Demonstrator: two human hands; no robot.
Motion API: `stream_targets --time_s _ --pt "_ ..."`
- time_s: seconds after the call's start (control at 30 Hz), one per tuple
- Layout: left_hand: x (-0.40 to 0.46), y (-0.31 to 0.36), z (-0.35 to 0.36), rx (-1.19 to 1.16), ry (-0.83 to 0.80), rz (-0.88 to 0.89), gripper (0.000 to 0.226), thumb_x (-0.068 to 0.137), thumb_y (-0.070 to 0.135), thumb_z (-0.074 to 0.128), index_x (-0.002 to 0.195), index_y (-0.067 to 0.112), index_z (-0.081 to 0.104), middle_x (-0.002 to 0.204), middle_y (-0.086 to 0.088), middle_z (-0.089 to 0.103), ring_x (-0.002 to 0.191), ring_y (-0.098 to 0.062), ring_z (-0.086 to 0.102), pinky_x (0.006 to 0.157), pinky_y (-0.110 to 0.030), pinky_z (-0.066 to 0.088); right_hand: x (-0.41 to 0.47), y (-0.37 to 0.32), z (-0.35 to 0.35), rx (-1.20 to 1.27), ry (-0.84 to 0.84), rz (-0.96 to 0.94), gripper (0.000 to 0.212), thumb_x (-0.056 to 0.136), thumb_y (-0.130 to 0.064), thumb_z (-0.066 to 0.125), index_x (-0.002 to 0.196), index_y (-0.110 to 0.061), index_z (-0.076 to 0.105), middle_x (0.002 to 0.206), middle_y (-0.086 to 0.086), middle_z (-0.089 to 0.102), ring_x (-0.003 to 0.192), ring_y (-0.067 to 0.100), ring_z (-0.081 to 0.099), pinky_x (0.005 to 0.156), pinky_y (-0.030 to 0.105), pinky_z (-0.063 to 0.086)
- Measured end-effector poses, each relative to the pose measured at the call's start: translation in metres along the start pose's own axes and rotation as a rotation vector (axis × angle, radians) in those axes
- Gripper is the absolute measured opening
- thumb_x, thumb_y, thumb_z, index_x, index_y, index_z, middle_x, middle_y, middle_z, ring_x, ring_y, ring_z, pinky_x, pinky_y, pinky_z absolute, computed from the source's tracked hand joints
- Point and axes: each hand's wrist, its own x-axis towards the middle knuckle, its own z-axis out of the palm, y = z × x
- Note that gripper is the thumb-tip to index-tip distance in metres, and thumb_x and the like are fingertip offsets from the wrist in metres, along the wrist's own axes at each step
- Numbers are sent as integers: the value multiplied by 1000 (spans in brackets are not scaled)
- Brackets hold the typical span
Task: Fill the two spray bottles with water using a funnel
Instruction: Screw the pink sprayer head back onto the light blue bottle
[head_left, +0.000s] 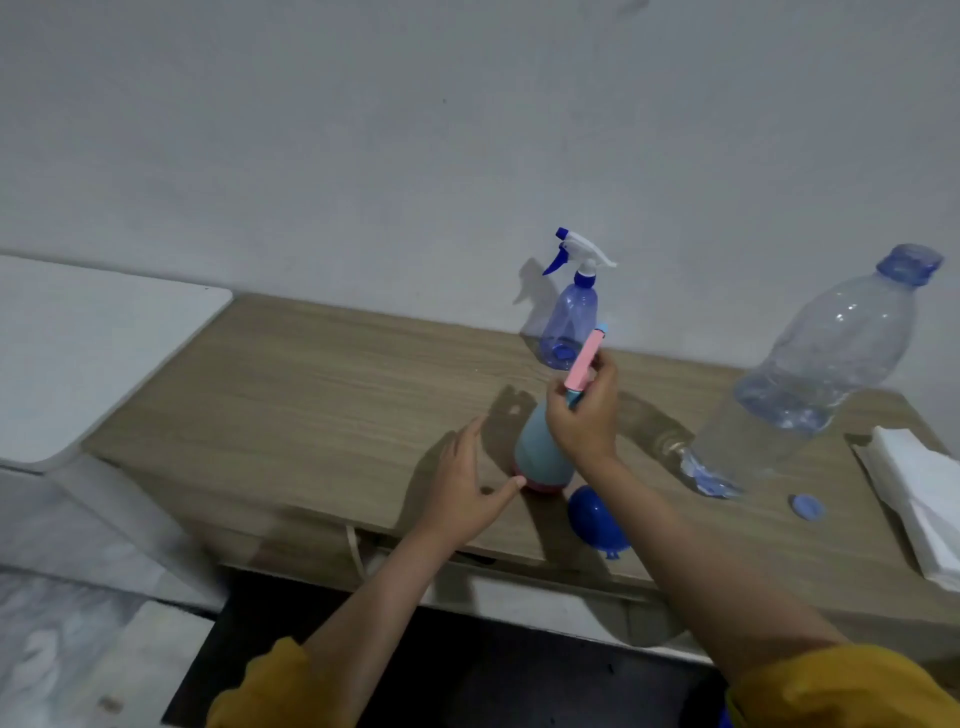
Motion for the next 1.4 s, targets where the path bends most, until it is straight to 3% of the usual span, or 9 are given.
stream_targets --time_s 0.07,0.13,0.23,0.37,0.57,0.8,1.03,1.23,1.4 --pt "-7 -13 -17 34 45 -32 83 73 35 77 140 7 37 139 -12 47 128 -25 45 103 -23 30 6 -10 2 27 -74 10 31 80 -5 53 111 -2 48 83 5 53 71 25 55 70 51 51" --pt "-13 -26 -34 52 66 -86 84 75 37 76 142 9 34 142 -11 44 131 -25 42 107 -30 33 8 -22 9 4 -232 54 17 85 -6 54 100 2 51 78 23 56 73 39 60 69 56 52" --pt "-23 -45 -56 97 116 -140 84 74 38 76 140 5 36 140 -15 45 130 -29 42 107 -31 30 -3 -46 22 -10 -483 145 11 85 -20 63 89 -9 62 83 18 66 82 35 67 79 47 56" --pt "-37 -68 -76 166 152 -225 94 68 61 57 140 3 36 140 -15 45 131 -29 41 109 -30 27 -33 -59 40 -152 -782 243 14 81 -10 58 91 -15 67 88 7 68 77 19 60 69 29 45" --pt "-53 -81 -90 193 182 -287 90 73 51 69 141 4 34 143 -14 43 133 -28 38 109 -31 29 -58 -54 62 -399 -996 223 16 87 -13 49 91 -5 62 85 15 62 77 27 54 65 32 36" --pt "-63 -87 -91 191 179 -301 87 76 43 71 144 5 30 147 -12 38 137 -25 32 109 -30 28 -67 -48 76 -408 -990 239 16 83 -17 52 82 -7 64 78 12 63 70 24 57 62 30 40" --pt "-69 -92 -89 184 178 -335 98 68 63 55 142 4 32 145 -13 40 136 -27 34 110 -33 30 -83 -66 89 -428 -1178 154 27 82 -9 50 59 -19 38 67 9 47 63 21 43 57 31 29" --pt "-67 -92 -89 161 169 -323 89 77 46 69 145 8 26 149 -9 34 139 -24 29 112 -34 29 -64 -55 75 -441 -1041 207 20 80 -21 50 84 -7 64 85 17 66 79 31 59 67 33 39" --pt "-63 -86 -81 117 126 -313 88 79 49 66 146 12 24 150 -7 31 139 -20 26 113 -32 27 -42 -49 55 -541 -1024 166 16 84 -11 48 94 -6 59 100 25 62 94 38 58 72 36 39"
